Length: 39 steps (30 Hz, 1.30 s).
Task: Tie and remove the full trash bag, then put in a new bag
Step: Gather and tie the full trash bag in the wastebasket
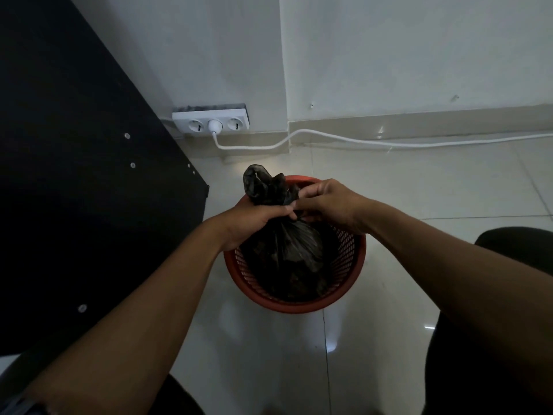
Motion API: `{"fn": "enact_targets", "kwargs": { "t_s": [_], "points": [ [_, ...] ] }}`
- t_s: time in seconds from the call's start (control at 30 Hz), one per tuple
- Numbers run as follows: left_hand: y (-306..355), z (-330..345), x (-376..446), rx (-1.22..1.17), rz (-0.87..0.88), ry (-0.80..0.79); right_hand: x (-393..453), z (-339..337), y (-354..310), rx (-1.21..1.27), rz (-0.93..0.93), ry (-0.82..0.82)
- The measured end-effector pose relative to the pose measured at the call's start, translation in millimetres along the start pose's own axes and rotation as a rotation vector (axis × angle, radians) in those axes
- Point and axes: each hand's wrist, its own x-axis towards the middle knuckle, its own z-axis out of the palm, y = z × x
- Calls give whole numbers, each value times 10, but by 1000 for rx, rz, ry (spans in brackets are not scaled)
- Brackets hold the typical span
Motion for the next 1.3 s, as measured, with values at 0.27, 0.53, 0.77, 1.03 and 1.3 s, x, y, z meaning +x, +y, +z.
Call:
{"fn": "enact_targets", "kwargs": {
  "t_s": [0.27, 0.53, 0.77, 1.03, 1.3],
  "points": [
    [-111, 30, -26, -262, 36, 63, 57, 164, 92, -322, -255, 129],
    [-118, 15, -8, -291, -10, 56, -6, 64, -18, 15, 14, -28],
    [-100, 25, -36, -138, -39, 117, -36, 116, 39, 65, -14, 12],
    [-10, 55, -130, 164, 70, 127, -51, 30, 82, -91, -9, -16],
    [7, 62, -162, -28, -3, 147, -8, 168, 119, -559, -485, 203]
  ]
}}
